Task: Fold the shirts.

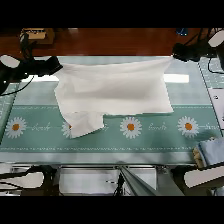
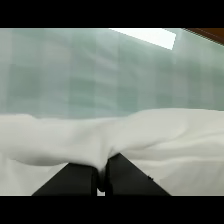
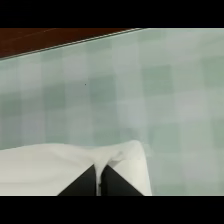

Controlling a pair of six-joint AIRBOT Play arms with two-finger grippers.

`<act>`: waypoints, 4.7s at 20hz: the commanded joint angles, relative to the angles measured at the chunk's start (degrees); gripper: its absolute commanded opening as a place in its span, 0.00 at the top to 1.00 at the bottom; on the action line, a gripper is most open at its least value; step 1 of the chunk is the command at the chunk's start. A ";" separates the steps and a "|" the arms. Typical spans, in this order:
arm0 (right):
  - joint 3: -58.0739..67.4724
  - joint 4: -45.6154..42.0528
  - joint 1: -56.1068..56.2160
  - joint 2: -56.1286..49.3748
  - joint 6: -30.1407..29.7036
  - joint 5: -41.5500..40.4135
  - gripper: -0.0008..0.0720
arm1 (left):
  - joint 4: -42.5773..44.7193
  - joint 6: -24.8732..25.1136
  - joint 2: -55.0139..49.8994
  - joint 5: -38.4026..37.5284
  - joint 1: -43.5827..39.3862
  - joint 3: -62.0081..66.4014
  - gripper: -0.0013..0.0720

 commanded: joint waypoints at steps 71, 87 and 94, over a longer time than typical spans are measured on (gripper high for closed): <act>-13.97 13.60 -20.00 8.68 -16.76 30.75 0.31 | -0.98 -7.37 9.51 -8.04 -2.05 -38.38 0.94; -39.34 16.28 -18.14 8.94 -17.94 16.83 0.31 | -0.83 -4.31 22.01 -14.62 2.10 -38.36 0.94; -42.40 15.65 -9.70 8.83 -13.03 7.89 0.55 | -0.83 -3.61 22.12 -15.63 2.16 -38.34 0.94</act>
